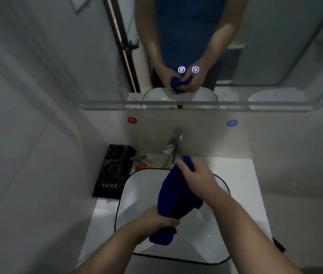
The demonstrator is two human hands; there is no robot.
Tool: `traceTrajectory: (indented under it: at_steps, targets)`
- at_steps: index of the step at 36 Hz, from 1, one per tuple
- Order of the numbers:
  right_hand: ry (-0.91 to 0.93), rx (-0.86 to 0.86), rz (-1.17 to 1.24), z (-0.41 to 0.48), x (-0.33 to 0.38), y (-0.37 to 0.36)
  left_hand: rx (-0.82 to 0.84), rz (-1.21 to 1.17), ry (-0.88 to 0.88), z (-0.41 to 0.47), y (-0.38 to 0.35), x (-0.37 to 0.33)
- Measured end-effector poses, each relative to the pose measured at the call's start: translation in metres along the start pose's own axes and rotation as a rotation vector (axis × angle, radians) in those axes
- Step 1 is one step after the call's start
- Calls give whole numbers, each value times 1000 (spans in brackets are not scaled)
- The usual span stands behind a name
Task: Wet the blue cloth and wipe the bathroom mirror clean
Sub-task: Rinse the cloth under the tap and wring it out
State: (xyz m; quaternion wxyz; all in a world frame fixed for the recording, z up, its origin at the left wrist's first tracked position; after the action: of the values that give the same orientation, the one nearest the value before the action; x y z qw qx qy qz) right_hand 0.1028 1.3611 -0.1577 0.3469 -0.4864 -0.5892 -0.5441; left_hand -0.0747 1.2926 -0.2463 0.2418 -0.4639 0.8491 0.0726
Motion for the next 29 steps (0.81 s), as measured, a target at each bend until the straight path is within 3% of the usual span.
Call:
traceTrajectory:
  at_steps: [3, 7, 10, 13, 17, 21, 25, 27, 29]
  targets:
    - [26, 24, -41, 0, 3, 8, -67, 135, 49, 4, 12, 12]
    - [25, 6, -36, -13, -1, -1, 79, 23, 235, 2, 8, 29]
    - [29, -84, -39, -24, -5, -15, 267, -253, 359, -5, -4, 38]
    - [45, -107, -36, -42, -4, -30, 310, -699, 288, -7, -17, 34]
    - [99, 91, -135, -73, -4, -59, 251, -978, 232, -7, -25, 25]
    - [151, 311, -265, -102, -14, -73, 292, -1033, 203, -14, -24, 14]
    - [89, 502, -118, -109, -18, -69, 322, -1003, 234, -21, -23, 18]
    - [105, 499, -48, -105, -17, -66, 319, -964, 232, -24, -24, 16]
    - [193, 352, -38, -98, -15, -57, 292, -931, 208, -24, -28, 11]
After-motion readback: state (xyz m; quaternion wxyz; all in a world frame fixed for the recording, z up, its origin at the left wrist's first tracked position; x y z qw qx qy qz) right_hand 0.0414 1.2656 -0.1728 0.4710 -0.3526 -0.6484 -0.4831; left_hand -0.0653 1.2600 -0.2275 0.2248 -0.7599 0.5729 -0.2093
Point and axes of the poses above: each hand's wrist, its own z-axis towards the middle knuckle, its own y-axis out of the back of the hand, x = y × z, the point moved 7 cm from there along z, towards the middle knuckle, and after that the axes turned 12 degrees about y, right-handed, at the moved point
